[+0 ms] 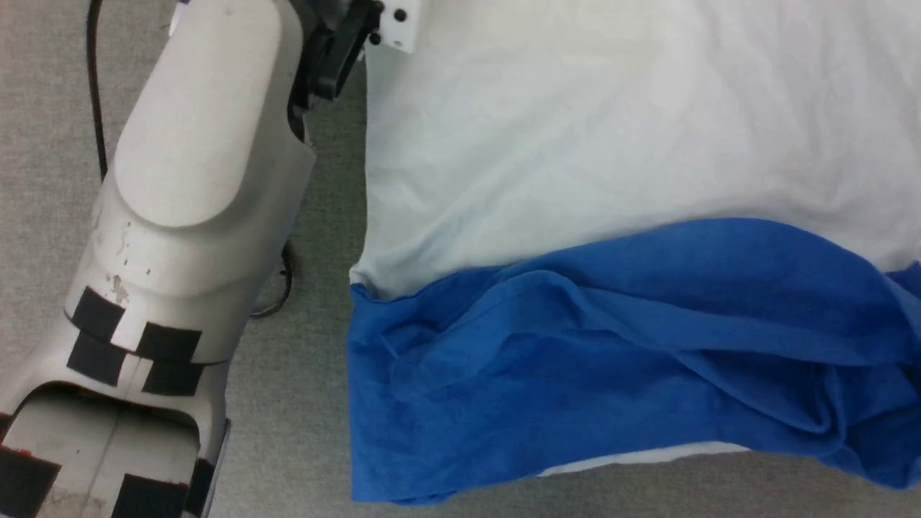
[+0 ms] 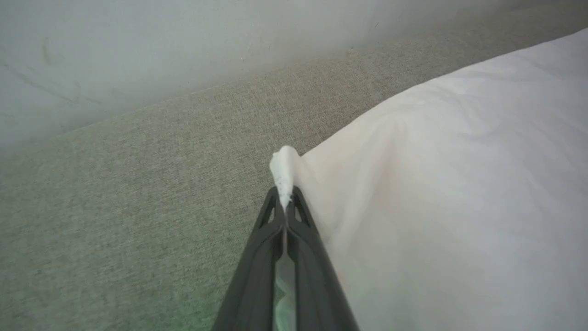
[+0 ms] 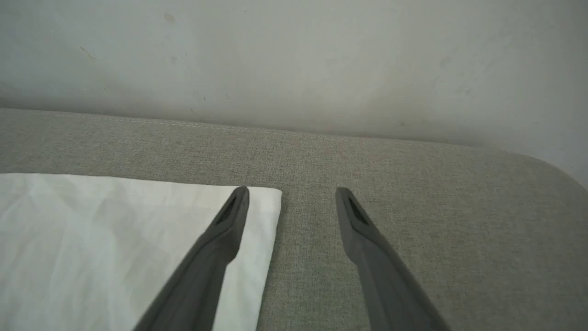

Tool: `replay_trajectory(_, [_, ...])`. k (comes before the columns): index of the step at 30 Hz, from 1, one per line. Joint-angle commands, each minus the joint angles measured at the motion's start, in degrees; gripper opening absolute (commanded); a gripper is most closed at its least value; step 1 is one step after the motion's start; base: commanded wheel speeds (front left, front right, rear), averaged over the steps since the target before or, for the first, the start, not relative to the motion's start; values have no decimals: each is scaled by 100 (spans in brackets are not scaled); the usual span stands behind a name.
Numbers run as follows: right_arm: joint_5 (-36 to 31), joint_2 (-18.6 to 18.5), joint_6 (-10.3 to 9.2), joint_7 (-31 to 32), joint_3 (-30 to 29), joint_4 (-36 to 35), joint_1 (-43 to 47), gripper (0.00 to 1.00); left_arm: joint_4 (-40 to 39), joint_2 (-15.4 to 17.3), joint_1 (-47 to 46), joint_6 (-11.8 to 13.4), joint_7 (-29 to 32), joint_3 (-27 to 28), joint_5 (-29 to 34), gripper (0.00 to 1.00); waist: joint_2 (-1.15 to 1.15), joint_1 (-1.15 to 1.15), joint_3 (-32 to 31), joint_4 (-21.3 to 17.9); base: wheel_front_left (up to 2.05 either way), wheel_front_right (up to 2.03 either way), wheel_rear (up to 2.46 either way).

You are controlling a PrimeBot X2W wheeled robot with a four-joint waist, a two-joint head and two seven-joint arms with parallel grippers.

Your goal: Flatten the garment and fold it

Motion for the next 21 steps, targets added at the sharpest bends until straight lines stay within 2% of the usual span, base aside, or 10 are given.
replay_trajectory(1, [-98, 39, -5, 13, -55, 120, -113, 100, 0, -40, -97, 45, -34, -29, -7, 0, -1, -1, 161, 159, 0, 0, 0])
replay_trajectory(6, [-286, 157, -5, 37, -296, 483, -217, 100, -38, -120, -175, 51, -65, -92, -15, 0, -1, -1, 315, 310, 0, 0, 0])
replay_trajectory(14, [-337, 181, -5, -34, -334, 601, -183, 100, -20, -162, -204, 54, -100, -150, -56, 0, -1, -1, 407, 445, 0, 0, 0])
replay_trajectory(15, [-344, 181, -5, -42, -343, 609, -184, 80, -17, -159, -212, 53, -100, -153, -62, 0, -1, -1, 413, 457, 0, 0, 0])
replay_trajectory(16, [-356, 179, -5, -75, -346, 604, -185, 40, -15, -153, -221, 52, -99, -154, -66, 0, -1, -1, 417, 467, 0, 0, 0])
replay_trajectory(17, [-377, 167, -5, -118, -336, 594, -184, 13, -14, -145, -231, 52, -100, -154, -70, 0, -1, -1, 422, 475, 0, 0, 0])
replay_trajectory(18, [-394, 153, -5, -150, -329, 594, -181, 0, -12, -136, -240, 53, -101, -151, -75, 0, -1, -1, 426, 478, 0, 0, 0])
replay_trajectory(21, [-393, 109, -5, -231, -318, 592, -179, 0, -24, -103, -278, 58, -158, -140, -73, 0, -1, -1, 442, 481, 0, 0, 0])
